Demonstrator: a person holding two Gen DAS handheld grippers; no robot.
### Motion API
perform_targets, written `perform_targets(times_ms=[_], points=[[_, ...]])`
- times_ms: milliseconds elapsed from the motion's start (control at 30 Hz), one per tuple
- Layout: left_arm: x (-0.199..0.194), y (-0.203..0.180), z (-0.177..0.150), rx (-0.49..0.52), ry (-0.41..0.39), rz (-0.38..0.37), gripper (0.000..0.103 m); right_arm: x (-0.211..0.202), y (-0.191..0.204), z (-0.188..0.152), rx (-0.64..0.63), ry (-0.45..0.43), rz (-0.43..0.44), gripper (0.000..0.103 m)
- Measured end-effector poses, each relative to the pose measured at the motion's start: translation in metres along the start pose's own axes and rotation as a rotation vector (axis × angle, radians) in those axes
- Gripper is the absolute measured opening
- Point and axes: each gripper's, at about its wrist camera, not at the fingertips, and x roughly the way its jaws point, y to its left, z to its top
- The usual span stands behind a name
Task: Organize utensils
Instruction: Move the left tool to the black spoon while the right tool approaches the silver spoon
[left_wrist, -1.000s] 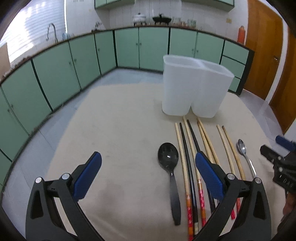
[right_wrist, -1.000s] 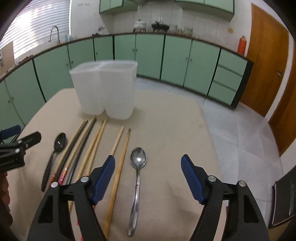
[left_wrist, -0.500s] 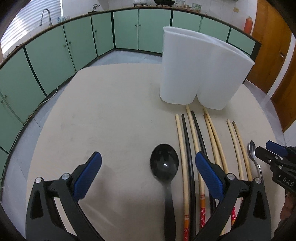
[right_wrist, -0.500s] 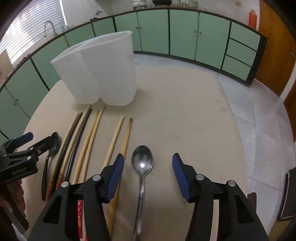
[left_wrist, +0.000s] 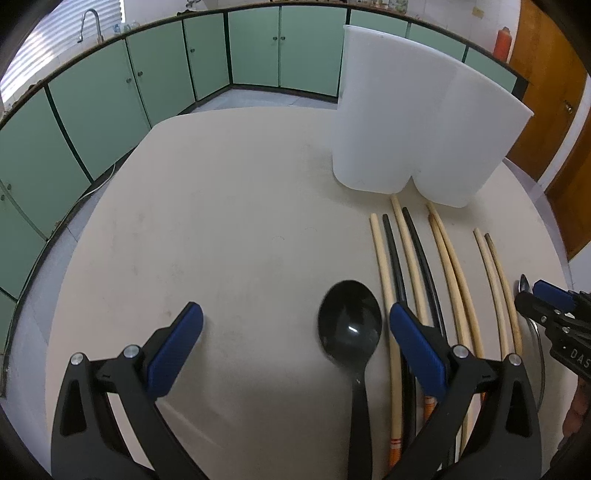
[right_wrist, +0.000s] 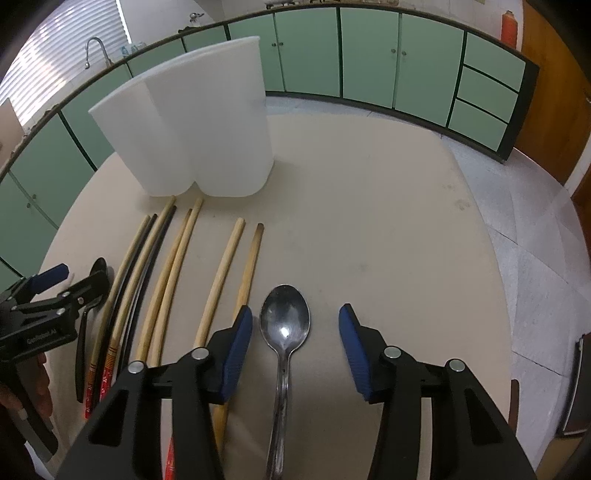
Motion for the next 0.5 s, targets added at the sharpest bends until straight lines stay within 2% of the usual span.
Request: perform_targets(times_ms=[233,367,433,500], points=[[0.0081,-0.0039,0.0054,-0.003,0.014,0.000,0.096,0.0019,0.0020,0.0020,-0.015,0.010,-0.019,0.046],[0.0061,-0.0043,0.0054,-0.021,0.016,-0.053,0.077,0.0026,0.0022,0.0040,-0.015,0.027,-0.021,0.039],[0.0050,-0.0071,0.0049,-0.024,0.018,-0.069,0.071,0.0027,0.0020,0.0049,-0.014,0.030,-0.023,0.038],[0.0039,-0.0083,0.0040,-0.033,0.018,-0.086,0.062,0.0029,0.0024,0.0049,-0.012,0.033,-0.026,0.038]])
